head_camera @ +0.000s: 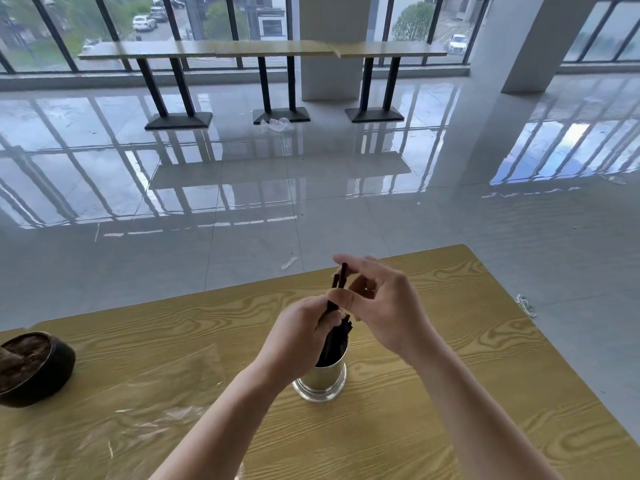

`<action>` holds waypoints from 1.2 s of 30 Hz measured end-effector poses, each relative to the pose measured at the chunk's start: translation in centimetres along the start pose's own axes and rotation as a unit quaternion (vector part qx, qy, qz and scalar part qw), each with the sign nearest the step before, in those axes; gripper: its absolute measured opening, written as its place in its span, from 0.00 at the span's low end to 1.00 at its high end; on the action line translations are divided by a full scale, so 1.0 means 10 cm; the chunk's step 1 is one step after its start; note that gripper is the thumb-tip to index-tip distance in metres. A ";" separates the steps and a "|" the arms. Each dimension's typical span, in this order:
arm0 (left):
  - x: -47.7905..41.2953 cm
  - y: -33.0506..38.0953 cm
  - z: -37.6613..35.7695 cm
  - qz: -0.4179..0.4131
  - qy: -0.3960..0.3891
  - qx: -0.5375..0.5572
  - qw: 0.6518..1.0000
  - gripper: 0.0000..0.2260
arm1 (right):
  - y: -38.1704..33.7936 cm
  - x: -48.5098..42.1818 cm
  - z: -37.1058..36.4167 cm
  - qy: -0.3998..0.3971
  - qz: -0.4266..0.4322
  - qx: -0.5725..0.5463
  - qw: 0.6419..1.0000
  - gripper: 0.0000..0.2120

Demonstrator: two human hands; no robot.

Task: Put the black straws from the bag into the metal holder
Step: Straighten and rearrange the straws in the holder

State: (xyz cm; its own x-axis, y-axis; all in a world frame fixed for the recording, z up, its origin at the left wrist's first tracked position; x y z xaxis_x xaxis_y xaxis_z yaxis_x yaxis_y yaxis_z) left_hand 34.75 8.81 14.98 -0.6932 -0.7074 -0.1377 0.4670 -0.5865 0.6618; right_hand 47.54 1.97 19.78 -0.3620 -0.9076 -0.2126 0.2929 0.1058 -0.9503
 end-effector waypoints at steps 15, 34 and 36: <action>0.16 -0.46 0.04 0.087 0.111 -0.001 0.990 0.07 | 0.34 0.23 0.27 0.162 0.003 -0.018 0.987 0.03; 0.02 -0.72 -0.28 0.149 0.080 -0.084 0.982 0.13 | 1.04 0.14 -0.28 0.128 -0.068 0.130 0.981 0.08; -0.05 -0.73 -0.29 0.155 0.071 -0.086 0.982 0.15 | 1.01 0.11 -0.36 0.101 -0.047 0.161 0.981 0.12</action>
State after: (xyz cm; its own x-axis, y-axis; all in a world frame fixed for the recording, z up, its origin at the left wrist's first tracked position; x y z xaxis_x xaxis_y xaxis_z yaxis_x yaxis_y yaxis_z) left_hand 33.24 12.26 8.11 -0.4253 -0.9031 -0.0592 0.7379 -0.3839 0.5551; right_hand 46.89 3.54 9.09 -0.5598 -0.8044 -0.1989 0.5026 -0.1388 -0.8533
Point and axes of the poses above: each hand's wrist, its own x-axis away from the middle knuckle, its own z-axis out of the back of the hand, y = z × x, the point moved 5 cm from there along -x, towards the middle knuckle, and after that the axes turned 11 degrees about -x, right-handed, at the moved point
